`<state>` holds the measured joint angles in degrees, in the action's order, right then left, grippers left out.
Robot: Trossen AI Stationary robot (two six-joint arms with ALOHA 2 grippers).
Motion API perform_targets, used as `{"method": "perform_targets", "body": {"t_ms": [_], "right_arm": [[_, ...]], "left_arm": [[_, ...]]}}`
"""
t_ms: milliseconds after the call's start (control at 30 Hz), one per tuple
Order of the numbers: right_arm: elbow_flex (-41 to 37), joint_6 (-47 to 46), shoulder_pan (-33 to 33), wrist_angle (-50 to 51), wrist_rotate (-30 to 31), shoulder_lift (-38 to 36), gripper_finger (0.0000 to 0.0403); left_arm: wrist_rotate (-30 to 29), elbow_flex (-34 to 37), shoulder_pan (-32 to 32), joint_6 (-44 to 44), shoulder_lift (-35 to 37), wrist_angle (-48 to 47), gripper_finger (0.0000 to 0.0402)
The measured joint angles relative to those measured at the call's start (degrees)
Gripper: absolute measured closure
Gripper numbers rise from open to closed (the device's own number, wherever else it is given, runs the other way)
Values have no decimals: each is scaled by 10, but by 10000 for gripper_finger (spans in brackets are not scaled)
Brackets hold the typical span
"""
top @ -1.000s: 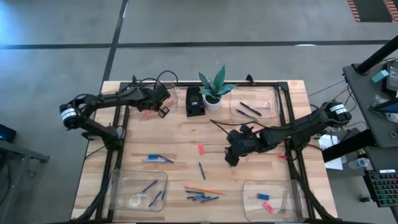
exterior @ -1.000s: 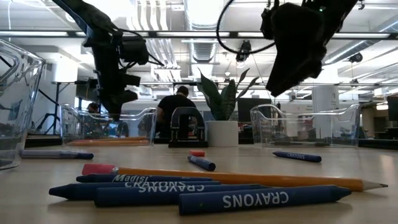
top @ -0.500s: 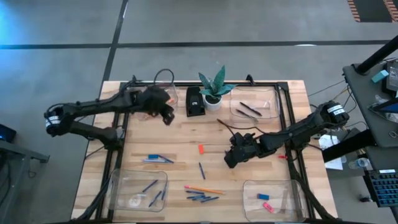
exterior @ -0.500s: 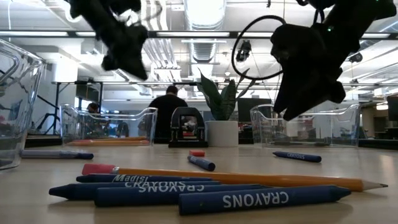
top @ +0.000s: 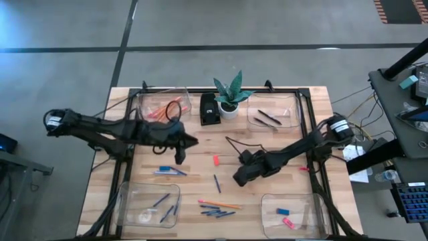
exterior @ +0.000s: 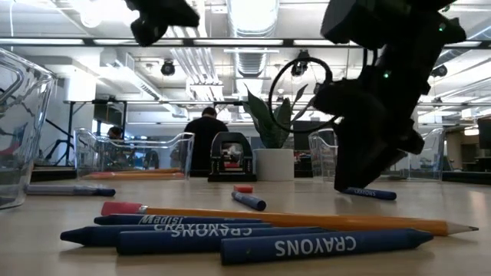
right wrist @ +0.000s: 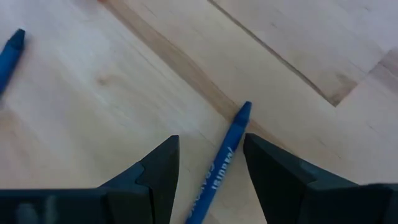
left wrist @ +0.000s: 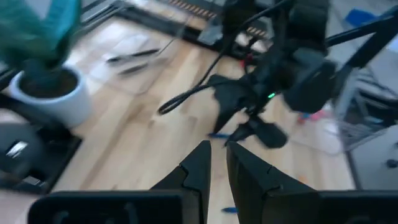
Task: Sort crayons/erasers/pens/pencils in bins
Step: Put the blue crayon into the bottom left transparent bin
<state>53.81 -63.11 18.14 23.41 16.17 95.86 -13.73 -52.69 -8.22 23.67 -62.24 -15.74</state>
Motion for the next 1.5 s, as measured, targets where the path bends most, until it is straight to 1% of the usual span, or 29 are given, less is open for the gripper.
{"method": "perform_targets", "body": {"t_ms": [167, 267, 367, 567, 667, 867, 1033, 1100, 1233, 1333, 1500], "right_arm": [[46, 14, 1, 66, 5, 42, 230], [66, 27, 1, 96, 6, 65, 246], [73, 37, 1, 102, 3, 80, 277], [70, 44, 0, 103, 3, 89, 355], [69, 60, 1, 103, 5, 87, 383], [68, 92, 1, 100, 7, 80, 386], [66, 132, 1, 87, 19, 45, 386], [64, 153, 1, 83, 36, 32, 386], [66, 207, -5, 52, 64, -12, 387], [65, 257, -13, 29, 67, -38, 387], [66, 361, -26, -64, 79, -99, 387]], "left_arm": [[-2, 0, -30, 0, -3, 43, 364], [-3, 1, -39, 0, -3, 52, 364], [-3, 1, -43, 0, -3, 58, 364], [-3, 4, -43, 0, -3, 73, 364], [-2, 6, -44, 0, -3, 78, 364], [-3, 25, -47, 1, -3, 84, 364], [-2, 53, -50, 25, -4, 98, 358], [-2, 63, -50, 21, -4, 113, 348], [-2, 71, -50, -20, -4, 142, 316], [-2, 72, -50, -59, -16, 158, 289], [-2, 73, -50, -105, -49, 183, 253]]}}
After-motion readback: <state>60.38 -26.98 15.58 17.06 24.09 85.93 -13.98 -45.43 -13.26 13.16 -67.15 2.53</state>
